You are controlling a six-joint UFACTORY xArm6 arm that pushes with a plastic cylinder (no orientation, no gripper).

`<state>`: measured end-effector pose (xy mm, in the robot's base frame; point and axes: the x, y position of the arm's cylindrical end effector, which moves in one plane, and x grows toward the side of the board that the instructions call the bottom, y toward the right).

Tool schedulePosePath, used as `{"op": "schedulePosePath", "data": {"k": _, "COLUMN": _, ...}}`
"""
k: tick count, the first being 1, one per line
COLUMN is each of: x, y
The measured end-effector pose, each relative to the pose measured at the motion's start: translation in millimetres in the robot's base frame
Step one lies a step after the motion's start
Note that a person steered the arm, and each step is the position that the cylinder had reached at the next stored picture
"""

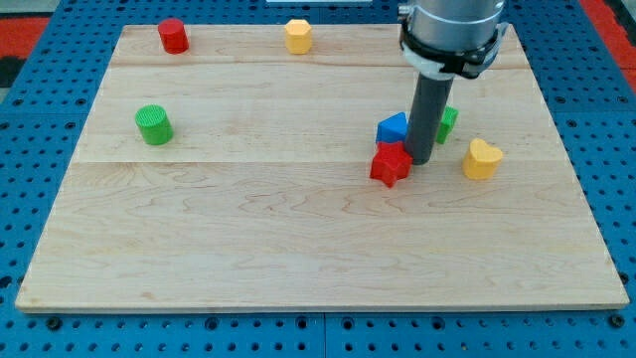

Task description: Nudge the blue triangle down a bit

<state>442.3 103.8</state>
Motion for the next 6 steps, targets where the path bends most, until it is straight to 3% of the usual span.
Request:
{"op": "schedulePosePath", "data": {"k": 2, "x": -28, "y": -25}}
{"op": "schedulePosePath", "data": {"k": 4, "x": -71, "y": -115}}
{"op": "schedulePosePath", "data": {"k": 5, "x": -111, "y": -76}}
{"op": "schedulePosePath", "data": {"k": 6, "x": -116, "y": -14}}
